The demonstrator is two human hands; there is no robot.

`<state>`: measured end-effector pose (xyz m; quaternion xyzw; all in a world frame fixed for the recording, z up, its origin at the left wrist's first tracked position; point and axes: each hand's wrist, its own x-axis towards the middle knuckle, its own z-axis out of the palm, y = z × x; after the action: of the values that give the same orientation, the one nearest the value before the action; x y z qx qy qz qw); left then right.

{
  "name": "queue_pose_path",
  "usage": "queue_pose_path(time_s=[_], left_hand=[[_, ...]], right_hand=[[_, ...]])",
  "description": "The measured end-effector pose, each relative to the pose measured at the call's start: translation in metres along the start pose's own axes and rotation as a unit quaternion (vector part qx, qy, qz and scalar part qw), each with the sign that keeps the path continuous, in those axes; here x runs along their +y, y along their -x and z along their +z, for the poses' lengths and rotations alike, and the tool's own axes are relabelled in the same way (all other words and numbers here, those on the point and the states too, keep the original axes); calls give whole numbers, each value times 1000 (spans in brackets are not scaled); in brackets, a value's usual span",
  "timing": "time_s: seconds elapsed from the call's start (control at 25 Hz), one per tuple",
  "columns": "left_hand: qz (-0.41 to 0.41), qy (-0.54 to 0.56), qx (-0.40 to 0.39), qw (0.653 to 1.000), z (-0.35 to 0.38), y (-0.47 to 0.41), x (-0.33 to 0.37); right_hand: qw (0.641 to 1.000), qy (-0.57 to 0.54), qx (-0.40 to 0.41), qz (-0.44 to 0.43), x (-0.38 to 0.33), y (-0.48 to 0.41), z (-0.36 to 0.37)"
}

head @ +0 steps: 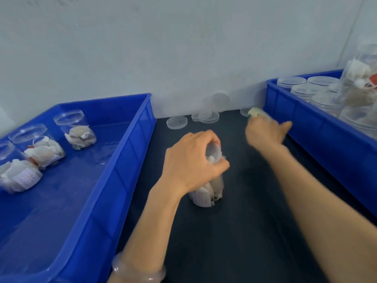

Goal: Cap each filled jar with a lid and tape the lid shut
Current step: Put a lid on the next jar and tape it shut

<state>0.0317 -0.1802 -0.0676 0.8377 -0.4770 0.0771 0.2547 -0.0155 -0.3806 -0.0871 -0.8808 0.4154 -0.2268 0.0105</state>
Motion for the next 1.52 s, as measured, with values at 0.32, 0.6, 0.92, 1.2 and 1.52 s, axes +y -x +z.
queue_pose_path(time_s=[0.32, 0.6, 0.92, 1.2, 1.52], left_hand=[[-41, 33, -32, 998, -3, -13, 0], [-81, 56, -44, 994, -2, -15, 5], [-50, 65, -42, 996, -4, -9, 1], [-80, 32, -52, 995, -4, -17, 6], [-151, -18, -97, 984, 1, -39, 14]], right_hand=[[972, -32, 34, -231, -2, 59, 7], [946, -91, -115, -289, 16, 73, 42], [895, -237, -166, -339, 10, 78, 28], [856, -330, -310, -248, -5, 96, 27], [851, -379, -267, -246, -12, 95, 25]])
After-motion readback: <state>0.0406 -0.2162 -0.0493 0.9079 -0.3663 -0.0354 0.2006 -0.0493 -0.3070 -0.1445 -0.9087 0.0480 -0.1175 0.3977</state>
